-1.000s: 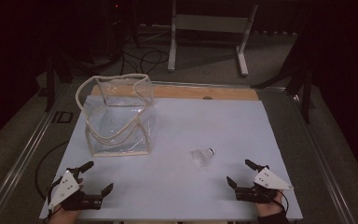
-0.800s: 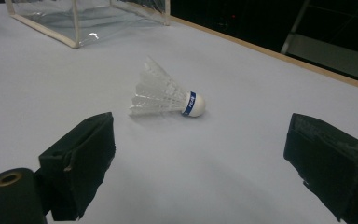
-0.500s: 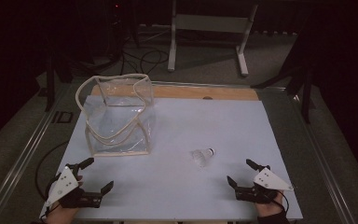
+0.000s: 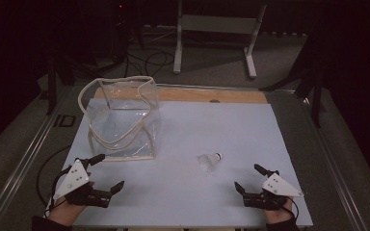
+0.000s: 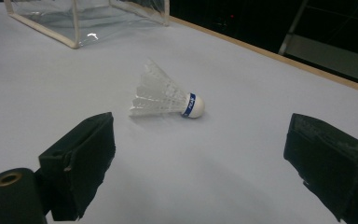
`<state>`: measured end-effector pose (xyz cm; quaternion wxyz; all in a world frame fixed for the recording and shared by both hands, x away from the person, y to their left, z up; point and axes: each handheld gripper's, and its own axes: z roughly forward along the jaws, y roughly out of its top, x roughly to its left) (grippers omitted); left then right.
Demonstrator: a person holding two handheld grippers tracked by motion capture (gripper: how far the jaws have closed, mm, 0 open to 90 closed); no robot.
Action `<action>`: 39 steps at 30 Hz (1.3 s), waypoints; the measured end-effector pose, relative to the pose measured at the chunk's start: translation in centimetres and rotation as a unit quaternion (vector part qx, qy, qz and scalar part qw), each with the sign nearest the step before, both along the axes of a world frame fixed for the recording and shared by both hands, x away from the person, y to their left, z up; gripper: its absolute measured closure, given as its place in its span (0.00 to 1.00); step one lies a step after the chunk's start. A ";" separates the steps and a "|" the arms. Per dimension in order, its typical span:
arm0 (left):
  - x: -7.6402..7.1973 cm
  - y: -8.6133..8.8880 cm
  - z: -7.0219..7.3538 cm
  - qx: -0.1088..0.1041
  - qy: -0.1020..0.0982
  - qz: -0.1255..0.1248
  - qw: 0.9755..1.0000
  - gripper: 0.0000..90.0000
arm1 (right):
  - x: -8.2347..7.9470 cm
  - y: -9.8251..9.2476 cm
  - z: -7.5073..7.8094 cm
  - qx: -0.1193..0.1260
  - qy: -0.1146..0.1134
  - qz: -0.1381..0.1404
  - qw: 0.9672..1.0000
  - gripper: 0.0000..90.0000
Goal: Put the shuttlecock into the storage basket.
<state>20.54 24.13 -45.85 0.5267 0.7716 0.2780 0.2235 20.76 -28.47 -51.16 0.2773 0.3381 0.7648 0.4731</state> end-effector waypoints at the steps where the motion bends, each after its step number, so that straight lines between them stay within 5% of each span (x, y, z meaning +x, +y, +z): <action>1: 0.1 -0.2 0.1 0.000 0.002 -0.001 1.000 0.00 | 0.0 0.0 0.0 0.002 0.000 0.000 1.000 0.10; 16: 1.9 -3.8 1.8 0.047 0.043 -0.047 0.997 0.00 | 0.0 0.1 0.0 0.000 0.000 0.005 1.000 0.10; 25: 2.5 -5.8 2.7 0.066 0.047 -0.044 0.996 0.00 | 0.0 0.1 0.0 0.001 -0.001 0.007 1.000 0.10; 31: 3.3 -7.2 3.5 0.085 0.072 -0.057 0.992 0.00 | 0.0 0.1 0.0 0.001 0.000 0.008 1.000 0.10; 35: 3.5 -8.0 3.7 0.102 0.065 -0.043 0.992 0.00 | 0.0 0.1 0.0 0.001 0.002 0.008 1.000 0.10; 39: 3.8 -8.8 4.1 0.102 0.063 -0.058 0.991 0.00 | 0.0 0.2 0.0 0.001 0.003 0.009 1.000 0.10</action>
